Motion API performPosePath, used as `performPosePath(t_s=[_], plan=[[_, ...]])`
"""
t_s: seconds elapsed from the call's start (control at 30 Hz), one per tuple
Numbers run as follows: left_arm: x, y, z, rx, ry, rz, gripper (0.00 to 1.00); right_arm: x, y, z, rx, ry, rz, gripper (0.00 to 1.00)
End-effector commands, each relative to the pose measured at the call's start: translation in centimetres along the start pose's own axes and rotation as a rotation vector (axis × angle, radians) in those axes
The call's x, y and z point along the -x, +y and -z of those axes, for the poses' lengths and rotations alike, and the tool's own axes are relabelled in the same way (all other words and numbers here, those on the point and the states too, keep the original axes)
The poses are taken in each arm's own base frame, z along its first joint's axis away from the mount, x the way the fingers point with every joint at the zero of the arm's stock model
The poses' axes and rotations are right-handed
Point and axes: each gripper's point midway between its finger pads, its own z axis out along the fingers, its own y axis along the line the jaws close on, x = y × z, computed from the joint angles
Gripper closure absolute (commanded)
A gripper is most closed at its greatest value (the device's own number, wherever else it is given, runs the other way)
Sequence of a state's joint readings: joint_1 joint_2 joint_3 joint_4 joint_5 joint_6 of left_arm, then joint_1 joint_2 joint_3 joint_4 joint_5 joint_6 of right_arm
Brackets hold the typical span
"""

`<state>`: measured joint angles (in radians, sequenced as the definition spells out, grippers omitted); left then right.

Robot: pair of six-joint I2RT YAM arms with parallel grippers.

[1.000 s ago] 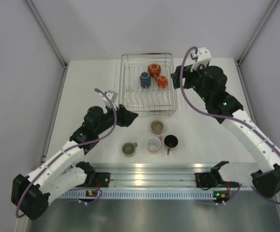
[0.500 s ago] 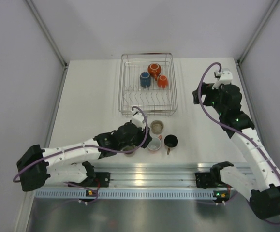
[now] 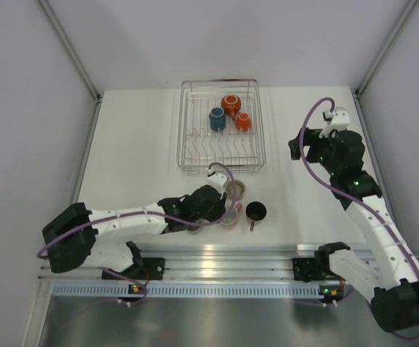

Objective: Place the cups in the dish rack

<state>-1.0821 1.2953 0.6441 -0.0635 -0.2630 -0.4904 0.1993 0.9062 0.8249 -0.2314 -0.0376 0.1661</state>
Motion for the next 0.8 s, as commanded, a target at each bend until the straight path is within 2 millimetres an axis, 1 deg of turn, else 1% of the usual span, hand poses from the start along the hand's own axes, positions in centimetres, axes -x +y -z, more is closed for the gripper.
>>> performPosePath(t_s=[0.0, 0.1, 0.13, 0.17, 0.23, 0.27, 0.33, 0.37, 0.4, 0.43, 0.47, 0.5, 0.53, 0.57, 0.6, 0.63, 0.67, 0.7, 0.77], plan=[[1.7, -0.9, -0.1, -0.007, -0.034, 0.012, 0.7, 1.5, -0.2, -0.1, 0.009, -0.053, -0.01, 0.14], [2.2, -1.1, -0.3, -0.005, -0.042, 0.006, 0.89, 1.1, -0.4, -0.5, 0.008, -0.044, -0.012, 0.14], [2.2, -1.1, -0.3, 0.0, -0.039, 0.004, 0.99, 1.0, -0.4, -0.6, 0.012, -0.04, -0.013, 0.14], [2.3, -1.0, -0.5, 0.011, -0.032, -0.003, 1.0, 0.8, -0.5, -0.8, 0.012, -0.036, -0.013, 0.14], [2.3, -0.8, -0.6, 0.028, -0.024, -0.005, 1.0, 0.6, -0.6, -1.0, 0.011, -0.03, -0.017, 0.14], [2.7, -0.7, -0.6, 0.043, -0.03, -0.009, 1.0, 0.5, -0.6, -1.1, 0.015, -0.027, -0.017, 0.14], [2.7, -0.1, -0.3, 0.08, -0.012, -0.019, 1.0, 0.5, -0.8, -1.2, 0.011, -0.027, -0.018, 0.14], [3.5, -0.2, -0.1, 0.089, -0.022, -0.02, 1.0, 0.4, -0.9, -1.3, 0.007, -0.023, -0.017, 0.14], [3.2, 0.6, 0.3, 0.133, 0.002, -0.034, 1.0, 0.3, -1.0, -1.3, 0.007, -0.02, -0.017, 0.14], [3.5, 0.9, 0.6, 0.15, 0.005, -0.041, 1.0, 0.3, -1.1, -1.4, 0.006, -0.02, -0.013, 0.14], [4.6, 0.7, 1.1, 0.158, -0.009, -0.035, 1.0, 0.2, -1.2, -1.4, 0.005, -0.016, -0.015, 0.14], [4.7, 1.0, 1.4, 0.178, -0.002, -0.041, 1.0, 0.1, -1.3, -1.4, 0.0, -0.014, -0.013, 0.14], [4.3, 1.6, 2.0, 0.205, 0.031, -0.055, 1.0, 0.1, -1.4, -1.5, 0.0, -0.009, -0.014, 0.14], [5.1, 1.3, 2.4, 0.207, 0.028, -0.052, 1.0, -0.1, -1.5, -1.6, -0.001, -0.005, -0.013, 0.14], [5.3, 1.4, 2.8, 0.218, 0.035, -0.053, 1.0, -0.2, -1.6, -1.7, -0.003, 0.0, -0.015, 0.14], [4.9, 1.9, 3.3, 0.24, 0.068, -0.067, 1.0, -0.3, -1.6, -1.8, 0.0, 0.004, -0.014, 0.13], [5.4, 1.8, 3.5, 0.246, 0.068, -0.064, 1.0, -0.6, -1.7, -1.9, 0.0, 0.012, -0.016, 0.06], [5.5, 1.8, 3.7, 0.251, 0.076, -0.067, 1.0, -0.6, -1.7, -2.0, 0.001, 0.017, -0.017, 0.01], [5.7, 1.6, 4.3, 0.248, 0.095, -0.07, 1.0, -0.9, -1.8, -2.2, 0.003, 0.026, -0.018, 0.01]])
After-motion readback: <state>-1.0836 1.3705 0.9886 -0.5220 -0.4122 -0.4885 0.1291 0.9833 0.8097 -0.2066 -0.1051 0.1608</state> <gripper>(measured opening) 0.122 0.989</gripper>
